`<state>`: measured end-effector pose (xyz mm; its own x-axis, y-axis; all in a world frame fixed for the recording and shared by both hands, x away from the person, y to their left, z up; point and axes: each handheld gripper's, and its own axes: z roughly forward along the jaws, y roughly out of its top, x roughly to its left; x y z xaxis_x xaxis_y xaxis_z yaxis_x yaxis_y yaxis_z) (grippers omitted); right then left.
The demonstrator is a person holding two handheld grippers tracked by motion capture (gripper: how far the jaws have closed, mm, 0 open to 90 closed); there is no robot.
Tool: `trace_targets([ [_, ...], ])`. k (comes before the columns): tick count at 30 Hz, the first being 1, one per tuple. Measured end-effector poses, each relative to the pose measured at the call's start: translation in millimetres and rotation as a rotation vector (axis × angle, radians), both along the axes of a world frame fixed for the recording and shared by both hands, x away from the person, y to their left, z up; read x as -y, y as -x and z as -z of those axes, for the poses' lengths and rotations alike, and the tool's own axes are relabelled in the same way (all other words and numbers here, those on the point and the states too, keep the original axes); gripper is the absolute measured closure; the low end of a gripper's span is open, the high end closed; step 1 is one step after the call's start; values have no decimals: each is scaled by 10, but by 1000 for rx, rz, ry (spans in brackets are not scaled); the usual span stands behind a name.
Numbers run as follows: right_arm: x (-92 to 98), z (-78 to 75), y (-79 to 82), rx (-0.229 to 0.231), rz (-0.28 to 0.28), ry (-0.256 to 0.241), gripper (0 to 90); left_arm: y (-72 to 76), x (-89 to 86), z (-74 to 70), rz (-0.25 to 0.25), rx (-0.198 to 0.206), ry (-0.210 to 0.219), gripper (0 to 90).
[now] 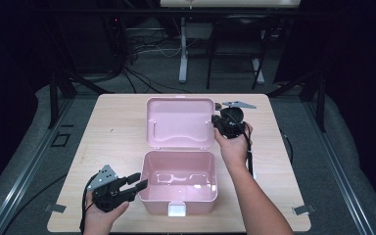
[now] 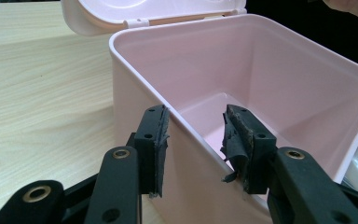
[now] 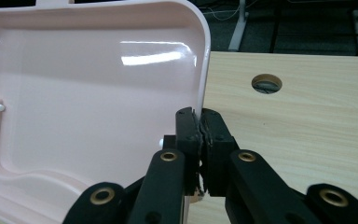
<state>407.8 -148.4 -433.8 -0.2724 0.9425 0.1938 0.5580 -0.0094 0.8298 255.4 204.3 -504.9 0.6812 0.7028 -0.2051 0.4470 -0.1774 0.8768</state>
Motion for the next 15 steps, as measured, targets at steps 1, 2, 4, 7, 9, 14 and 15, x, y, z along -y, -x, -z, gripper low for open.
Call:
trace_targets([
  [1, -3, 10, -9, 0, 3, 3, 870, 0, 4, 5, -3, 1, 7, 593],
  [2, -4, 12, -11, -3, 3, 1, 870, 0, 3, 6, -3, 2, 9, 593],
  [4, -3, 22, -23, -6, 2, 3, 868, -2, 4, 8, -4, 2, 12, 593],
  [7, -1, 39, -43, -15, 4, 4, 866, -2, 2, 6, -3, -1, 8, 592],
  [9, -3, 51, -54, -19, 8, 2, 866, -4, 2, 9, -3, 1, 12, 591],
  [14, -3, 74, -82, -32, 9, 4, 863, 3, 5, 12, -7, -1, 18, 592],
  [15, -3, 77, -86, -34, 8, 4, 863, 4, 5, 12, -8, -1, 17, 592],
])
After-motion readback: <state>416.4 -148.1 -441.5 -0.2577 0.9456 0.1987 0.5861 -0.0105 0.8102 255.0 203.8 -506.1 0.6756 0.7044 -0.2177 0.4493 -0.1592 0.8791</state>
